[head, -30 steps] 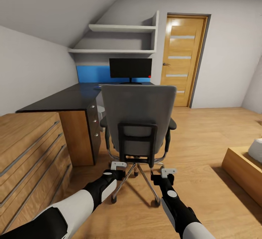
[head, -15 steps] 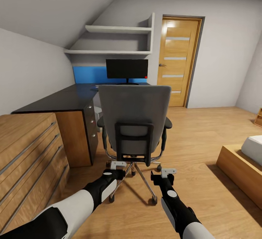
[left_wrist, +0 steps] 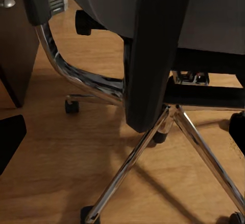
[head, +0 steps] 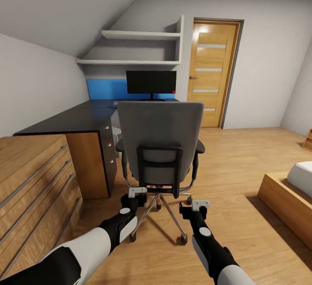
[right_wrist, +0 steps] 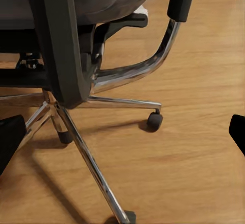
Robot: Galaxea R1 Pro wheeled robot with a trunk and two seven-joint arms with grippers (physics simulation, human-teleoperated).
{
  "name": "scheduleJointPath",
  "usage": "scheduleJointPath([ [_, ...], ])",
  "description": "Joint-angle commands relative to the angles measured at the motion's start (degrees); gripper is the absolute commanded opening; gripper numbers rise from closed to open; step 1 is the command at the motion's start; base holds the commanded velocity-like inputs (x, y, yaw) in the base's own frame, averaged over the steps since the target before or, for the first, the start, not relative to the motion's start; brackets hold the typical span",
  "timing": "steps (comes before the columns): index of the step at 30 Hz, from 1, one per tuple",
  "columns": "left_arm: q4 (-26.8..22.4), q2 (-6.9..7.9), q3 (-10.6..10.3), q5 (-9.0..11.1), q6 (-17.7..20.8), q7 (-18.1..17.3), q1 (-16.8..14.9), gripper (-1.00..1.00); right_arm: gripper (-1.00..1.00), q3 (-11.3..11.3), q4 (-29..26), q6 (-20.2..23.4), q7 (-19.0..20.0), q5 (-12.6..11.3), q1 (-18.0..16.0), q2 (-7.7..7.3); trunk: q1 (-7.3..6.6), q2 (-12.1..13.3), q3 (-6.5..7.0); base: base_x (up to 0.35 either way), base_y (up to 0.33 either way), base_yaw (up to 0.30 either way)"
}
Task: In the bedroom, organize the workspace by keeping the computer under the desk, ensuring the monitor is on the desk, placing the keyboard on the desk next to the monitor, placing the mouse on the desk next to the keyboard, moving the folder from the swivel chair onto the desk next to the mouse, stacking the notebook on top of the folder with the pen on top of the notebook, and positioning the swivel chair next to the desk.
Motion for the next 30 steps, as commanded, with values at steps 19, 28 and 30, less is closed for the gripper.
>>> scheduleJointPath([
  [19,1.8,0.0,-0.1,0.7,4.1,-0.1,-0.1,1.0,1.0,0.2,9.3,-1.4,-0.4,0.5,-0.5,0.19,-0.01,0.0,-0.06,0.0,0.0,0.0],
  [28,5.1,0.0,-0.1,0.7,4.1,-0.3,-0.1,1.0,1.0,0.3,11.6,-3.0,-0.4,0.6,-0.5,0.09,-0.01,0.0,-0.06,0.0,0.0,0.0],
  [30,5.6,0.0,-0.2,0.7,4.2,-0.4,-0.1,1.0,1.0,0.3,11.6,-3.5,-0.4,0.6,-0.5,0.08,-0.01,0.0,-0.06,0.0,0.0,0.0],
])
